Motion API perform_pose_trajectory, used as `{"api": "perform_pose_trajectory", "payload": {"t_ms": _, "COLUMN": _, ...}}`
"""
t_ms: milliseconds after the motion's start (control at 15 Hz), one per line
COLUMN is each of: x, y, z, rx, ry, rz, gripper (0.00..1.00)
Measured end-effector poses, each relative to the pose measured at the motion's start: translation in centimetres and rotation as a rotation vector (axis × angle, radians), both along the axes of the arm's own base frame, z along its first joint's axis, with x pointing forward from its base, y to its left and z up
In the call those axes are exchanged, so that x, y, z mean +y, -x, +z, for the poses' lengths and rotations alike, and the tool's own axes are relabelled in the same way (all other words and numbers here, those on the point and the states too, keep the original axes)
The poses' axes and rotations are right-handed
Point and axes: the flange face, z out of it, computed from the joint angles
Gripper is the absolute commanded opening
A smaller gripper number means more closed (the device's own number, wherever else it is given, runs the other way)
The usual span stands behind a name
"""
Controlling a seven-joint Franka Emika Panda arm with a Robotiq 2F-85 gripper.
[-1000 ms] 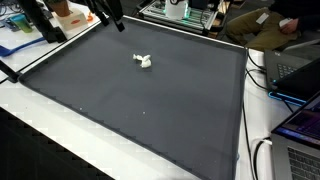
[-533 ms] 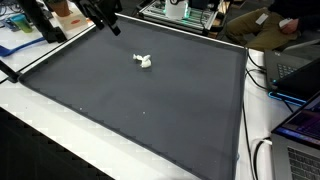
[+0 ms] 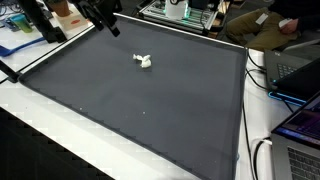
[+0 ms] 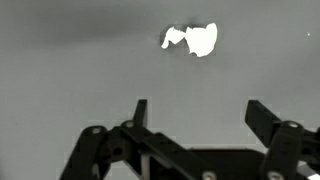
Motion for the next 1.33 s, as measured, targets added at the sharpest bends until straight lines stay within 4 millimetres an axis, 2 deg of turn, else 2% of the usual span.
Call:
{"api": "perform_pose_trajectory", "payload": {"t_ms": 800, "x": -0.1, "y": -4.5, "z": -2.7, "rx": 0.124, "ry": -0.029, "rz": 0.039, "gripper": 1.00}}
{"api": "perform_pose_trajectory", "payload": {"t_ms": 1333, "x": 0.3, "y": -6.3, "z": -5.4, "rx": 0.216, "ry": -0.051, "rz": 0.071, "gripper": 1.00}}
